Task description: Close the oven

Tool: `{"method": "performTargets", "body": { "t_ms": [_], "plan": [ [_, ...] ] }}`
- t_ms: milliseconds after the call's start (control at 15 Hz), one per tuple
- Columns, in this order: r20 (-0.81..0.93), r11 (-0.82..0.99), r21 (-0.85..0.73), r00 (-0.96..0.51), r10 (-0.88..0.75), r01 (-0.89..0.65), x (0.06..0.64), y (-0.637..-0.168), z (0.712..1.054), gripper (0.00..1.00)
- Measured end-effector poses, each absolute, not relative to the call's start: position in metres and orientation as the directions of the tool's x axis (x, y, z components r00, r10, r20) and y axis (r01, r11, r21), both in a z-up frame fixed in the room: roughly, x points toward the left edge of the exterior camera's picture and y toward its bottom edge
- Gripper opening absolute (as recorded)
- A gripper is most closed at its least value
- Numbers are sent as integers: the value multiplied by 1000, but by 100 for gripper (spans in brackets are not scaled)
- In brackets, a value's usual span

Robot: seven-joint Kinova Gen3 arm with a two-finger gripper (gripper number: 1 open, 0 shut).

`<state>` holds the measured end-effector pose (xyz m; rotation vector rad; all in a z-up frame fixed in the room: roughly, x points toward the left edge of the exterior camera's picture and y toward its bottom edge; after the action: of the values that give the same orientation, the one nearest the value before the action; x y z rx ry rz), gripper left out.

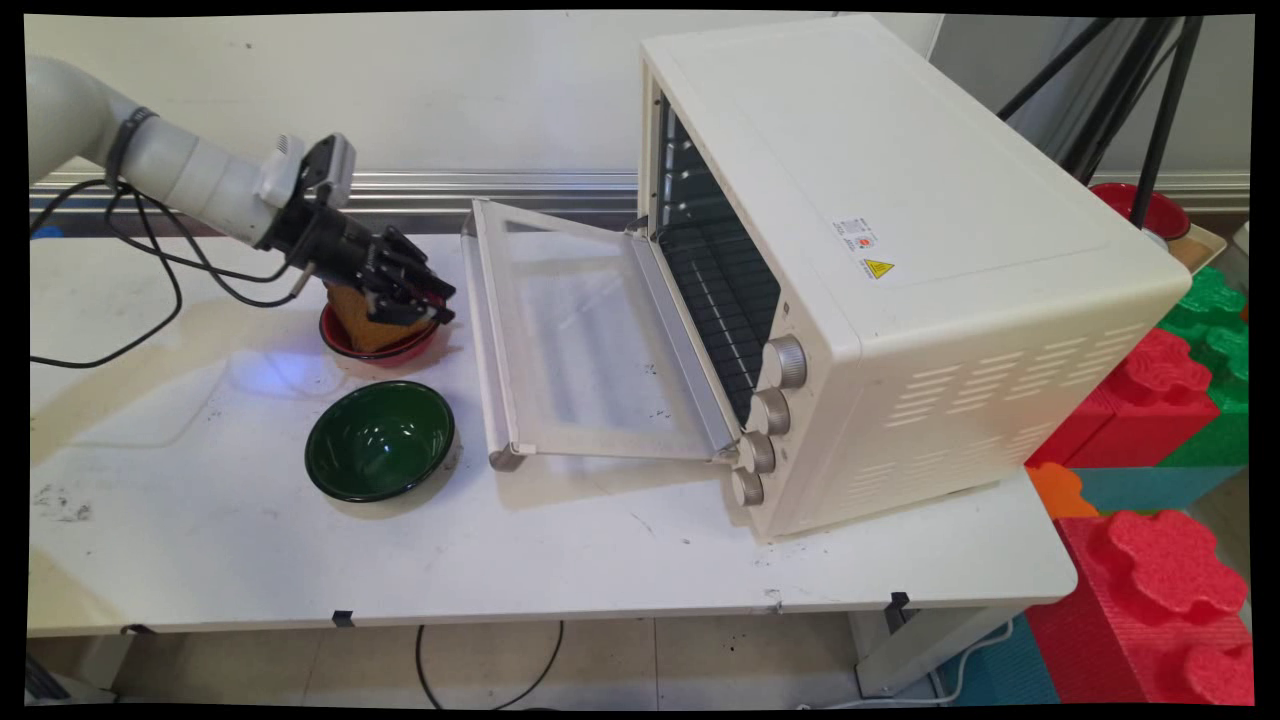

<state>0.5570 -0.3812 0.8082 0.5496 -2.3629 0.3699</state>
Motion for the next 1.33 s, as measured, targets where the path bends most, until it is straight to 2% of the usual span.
{"method": "performTargets", "body": {
  "t_ms": [667, 1333],
  "plan": [
    [766, 878, -171, -621, -167, -447, 531, -393, 806, 0],
    [874, 859, -209, -484, -51, -467, 505, -408, 846, 0]
  ]
}}
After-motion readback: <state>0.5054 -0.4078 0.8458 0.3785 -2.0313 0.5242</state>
